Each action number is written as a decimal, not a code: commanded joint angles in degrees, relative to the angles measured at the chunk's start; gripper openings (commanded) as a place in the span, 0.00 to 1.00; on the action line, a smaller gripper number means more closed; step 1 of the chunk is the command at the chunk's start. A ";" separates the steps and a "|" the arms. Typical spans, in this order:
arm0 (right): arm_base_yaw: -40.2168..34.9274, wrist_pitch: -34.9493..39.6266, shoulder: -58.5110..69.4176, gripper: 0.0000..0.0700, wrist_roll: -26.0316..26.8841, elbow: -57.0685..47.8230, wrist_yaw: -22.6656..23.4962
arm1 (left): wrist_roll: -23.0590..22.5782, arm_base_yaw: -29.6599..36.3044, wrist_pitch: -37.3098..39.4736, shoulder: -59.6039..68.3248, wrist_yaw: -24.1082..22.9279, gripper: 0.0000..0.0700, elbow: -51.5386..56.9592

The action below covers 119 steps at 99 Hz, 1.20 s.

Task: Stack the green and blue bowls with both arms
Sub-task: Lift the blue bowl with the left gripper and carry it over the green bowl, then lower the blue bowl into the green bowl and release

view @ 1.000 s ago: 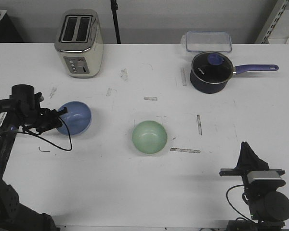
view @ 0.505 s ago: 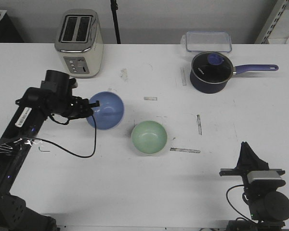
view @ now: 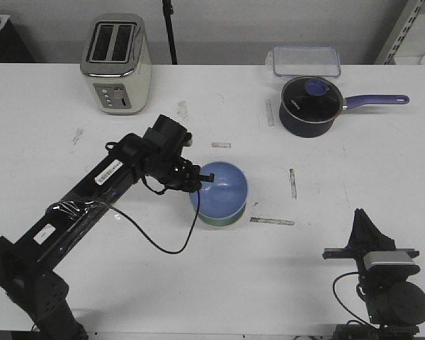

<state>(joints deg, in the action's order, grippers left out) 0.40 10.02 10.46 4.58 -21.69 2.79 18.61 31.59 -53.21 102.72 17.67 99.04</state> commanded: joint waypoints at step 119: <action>-0.07 -0.59 -0.02 0.02 0.52 -0.11 -0.20 | 2.08 4.13 0.72 3.52 -4.76 0.43 1.55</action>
<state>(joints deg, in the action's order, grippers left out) 0.40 10.02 10.46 4.58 -21.69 2.79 20.40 35.31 -52.47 107.44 12.51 99.07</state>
